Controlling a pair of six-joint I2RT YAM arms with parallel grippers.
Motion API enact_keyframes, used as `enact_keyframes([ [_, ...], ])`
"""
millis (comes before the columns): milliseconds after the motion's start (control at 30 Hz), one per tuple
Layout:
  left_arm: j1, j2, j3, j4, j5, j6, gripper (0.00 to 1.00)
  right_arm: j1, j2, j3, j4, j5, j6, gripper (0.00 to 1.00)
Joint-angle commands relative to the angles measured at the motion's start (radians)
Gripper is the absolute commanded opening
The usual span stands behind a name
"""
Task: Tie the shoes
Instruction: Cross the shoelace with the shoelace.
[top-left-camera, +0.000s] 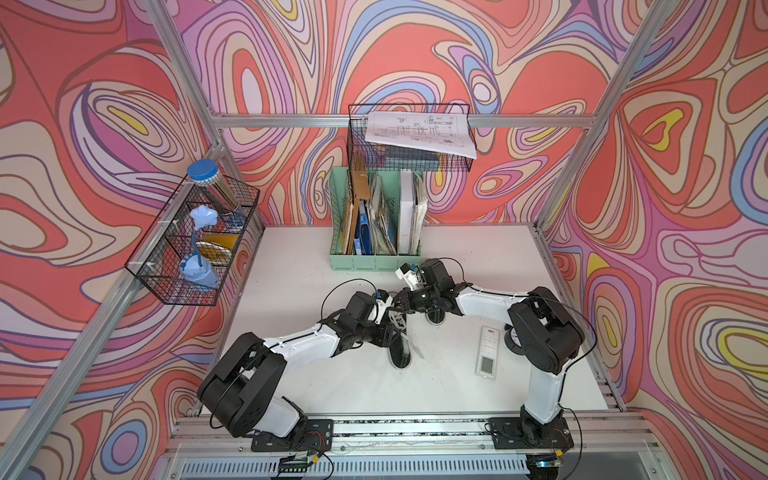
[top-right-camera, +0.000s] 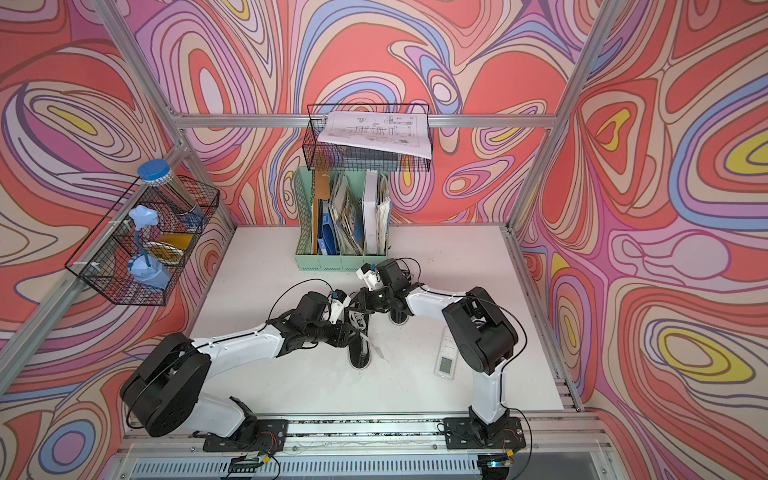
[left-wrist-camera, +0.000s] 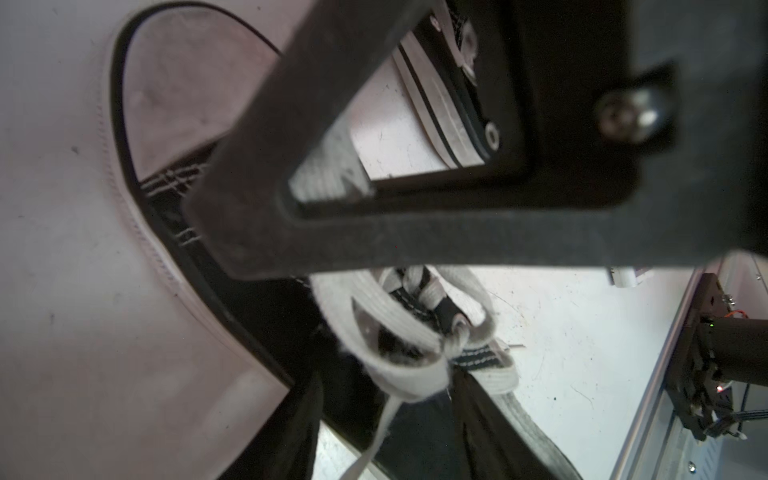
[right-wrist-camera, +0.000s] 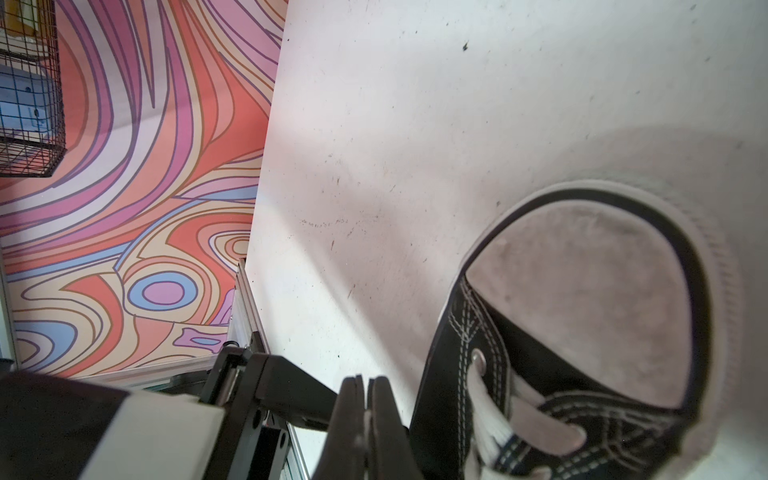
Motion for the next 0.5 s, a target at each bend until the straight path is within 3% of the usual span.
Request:
enact_keyframes([
  [0,0.018,0.002,0.013,0.052,0.047,-0.018,0.56,-0.001,0.000,0.022,0.000,-0.005,-0.013,0.00],
  [300,0.037,0.008,0.015,0.054,0.055,-0.021,0.55,-0.001,0.001,0.027,0.006,-0.008,-0.009,0.00],
  [467,0.039,-0.012,-0.009,0.081,0.072,-0.023,0.60,-0.001,0.005,0.023,0.006,-0.007,-0.008,0.00],
])
